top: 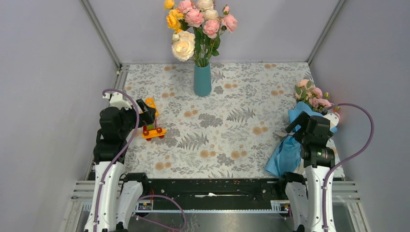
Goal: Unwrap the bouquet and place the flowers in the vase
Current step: Pick up the fake flower from the corner of the board, then place the fake flower at the center of the board, then untie the ribbon from the wrapping paper.
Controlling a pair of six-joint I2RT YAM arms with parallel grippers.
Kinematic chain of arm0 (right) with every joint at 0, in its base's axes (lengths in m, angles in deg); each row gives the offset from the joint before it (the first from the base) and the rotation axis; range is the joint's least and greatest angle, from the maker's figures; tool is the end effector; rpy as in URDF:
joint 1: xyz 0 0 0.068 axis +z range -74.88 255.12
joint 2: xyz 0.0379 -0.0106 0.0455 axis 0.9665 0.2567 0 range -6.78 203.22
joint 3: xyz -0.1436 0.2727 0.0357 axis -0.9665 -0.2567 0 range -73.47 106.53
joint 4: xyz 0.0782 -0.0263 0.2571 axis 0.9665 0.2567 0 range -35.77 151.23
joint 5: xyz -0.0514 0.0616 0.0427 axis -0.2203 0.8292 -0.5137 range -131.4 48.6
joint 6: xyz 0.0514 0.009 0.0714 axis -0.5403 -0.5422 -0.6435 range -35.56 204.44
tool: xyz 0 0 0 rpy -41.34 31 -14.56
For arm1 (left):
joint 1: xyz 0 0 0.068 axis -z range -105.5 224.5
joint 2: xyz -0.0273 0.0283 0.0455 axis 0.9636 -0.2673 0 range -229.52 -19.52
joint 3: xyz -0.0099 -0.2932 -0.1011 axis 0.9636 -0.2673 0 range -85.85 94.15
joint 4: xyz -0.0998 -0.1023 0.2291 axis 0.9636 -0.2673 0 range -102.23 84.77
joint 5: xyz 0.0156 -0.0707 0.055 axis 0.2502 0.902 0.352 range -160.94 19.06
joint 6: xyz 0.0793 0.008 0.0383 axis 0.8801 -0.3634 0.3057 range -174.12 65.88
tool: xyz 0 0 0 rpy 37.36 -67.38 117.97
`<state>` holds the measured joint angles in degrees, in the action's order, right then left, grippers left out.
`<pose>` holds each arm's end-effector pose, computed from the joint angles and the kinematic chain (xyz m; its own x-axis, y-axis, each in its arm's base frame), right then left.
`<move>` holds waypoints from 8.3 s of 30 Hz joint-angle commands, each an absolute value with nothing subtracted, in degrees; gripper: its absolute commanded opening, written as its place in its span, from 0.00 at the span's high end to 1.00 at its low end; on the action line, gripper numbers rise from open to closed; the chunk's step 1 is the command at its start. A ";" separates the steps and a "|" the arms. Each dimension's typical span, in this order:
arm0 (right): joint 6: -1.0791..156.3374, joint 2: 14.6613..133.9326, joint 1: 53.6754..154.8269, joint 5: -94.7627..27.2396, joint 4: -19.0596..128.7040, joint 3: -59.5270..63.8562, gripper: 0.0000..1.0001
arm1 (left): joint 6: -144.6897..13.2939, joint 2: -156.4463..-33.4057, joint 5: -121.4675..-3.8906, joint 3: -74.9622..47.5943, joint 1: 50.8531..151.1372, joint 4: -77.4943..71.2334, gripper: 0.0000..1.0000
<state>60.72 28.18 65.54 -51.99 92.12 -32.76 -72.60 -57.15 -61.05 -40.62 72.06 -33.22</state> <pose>0.1424 -0.0386 0.2914 -0.3528 0.4607 -0.8144 0.5015 0.8279 0.2511 0.1666 -0.0065 0.3386 -0.3678 -0.3283 -0.8701 0.0025 0.9353 -0.3539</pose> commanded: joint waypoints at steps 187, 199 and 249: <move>50.62 50.08 105.45 -46.62 72.40 -36.69 0.13 | -82.94 -59.66 -54.00 -47.64 91.44 -23.64 0.01; 50.03 42.56 105.60 -33.53 66.95 -49.41 0.26 | -106.12 -62.97 -60.80 -66.41 112.80 2.81 0.03; 34.37 49.60 122.49 -41.59 64.23 -53.97 0.62 | -96.92 -91.07 -70.33 -53.43 119.76 3.91 0.95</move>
